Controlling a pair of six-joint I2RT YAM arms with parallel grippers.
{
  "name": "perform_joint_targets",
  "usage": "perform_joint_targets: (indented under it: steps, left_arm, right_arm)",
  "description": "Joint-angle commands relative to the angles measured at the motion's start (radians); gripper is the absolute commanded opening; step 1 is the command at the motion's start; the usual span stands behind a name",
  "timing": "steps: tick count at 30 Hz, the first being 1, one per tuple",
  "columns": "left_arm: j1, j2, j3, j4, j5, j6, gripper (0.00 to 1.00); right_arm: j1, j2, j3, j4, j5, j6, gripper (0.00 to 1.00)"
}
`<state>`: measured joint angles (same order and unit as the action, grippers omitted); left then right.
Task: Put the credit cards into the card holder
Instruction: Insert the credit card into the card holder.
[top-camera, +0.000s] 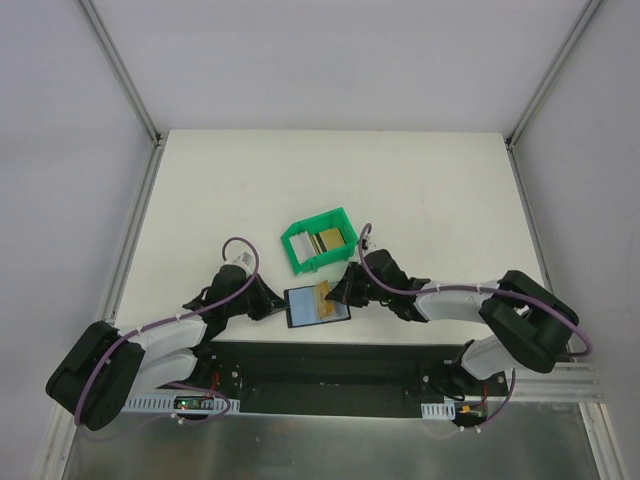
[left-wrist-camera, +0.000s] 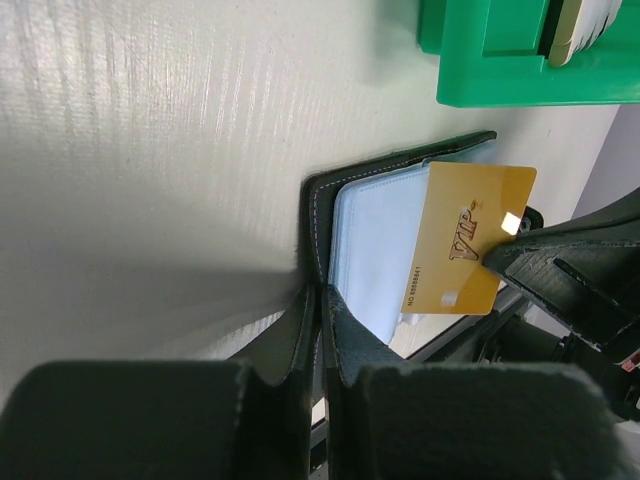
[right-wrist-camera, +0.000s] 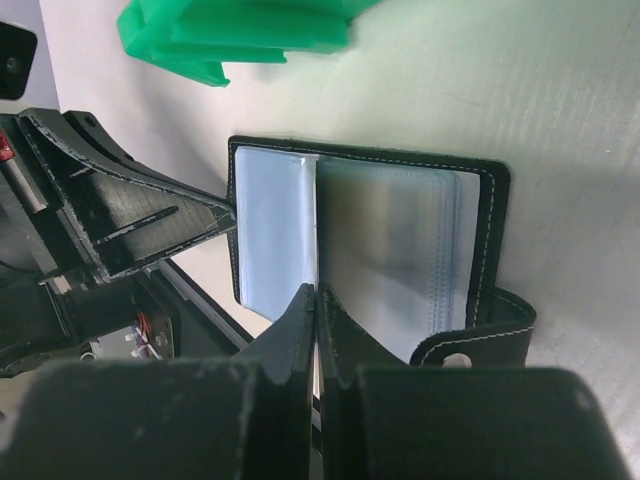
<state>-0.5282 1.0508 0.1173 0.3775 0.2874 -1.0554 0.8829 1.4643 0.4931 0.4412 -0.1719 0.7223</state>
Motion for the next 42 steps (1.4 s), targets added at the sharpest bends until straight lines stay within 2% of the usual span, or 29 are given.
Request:
perform_joint_targets:
  steps: [1, 16, 27, 34, 42]
  left_arm:
    - [0.01, -0.009, 0.002, -0.026, -0.008, 0.015, 0.0]
    - [0.01, -0.009, 0.004, -0.026, -0.014, 0.014, 0.0]
    - [0.01, -0.02, 0.001, -0.037, -0.021, 0.014, 0.0]
    - [0.01, -0.018, 0.005, -0.037, -0.021, 0.017, 0.0]
    - [0.01, -0.021, 0.002, -0.029, -0.022, 0.012, 0.0]
  right_arm:
    - [0.021, 0.03, -0.002, 0.071, -0.017, 0.032, 0.0]
    - [0.051, 0.097, -0.028, 0.09, -0.043, 0.065, 0.0]
    - [0.054, 0.037, -0.051, 0.036, 0.014, 0.046, 0.0]
    - [0.071, 0.155, 0.028, 0.047, -0.072, 0.045, 0.0]
    - [0.1, 0.208, 0.117, 0.016, -0.063, 0.037, 0.02]
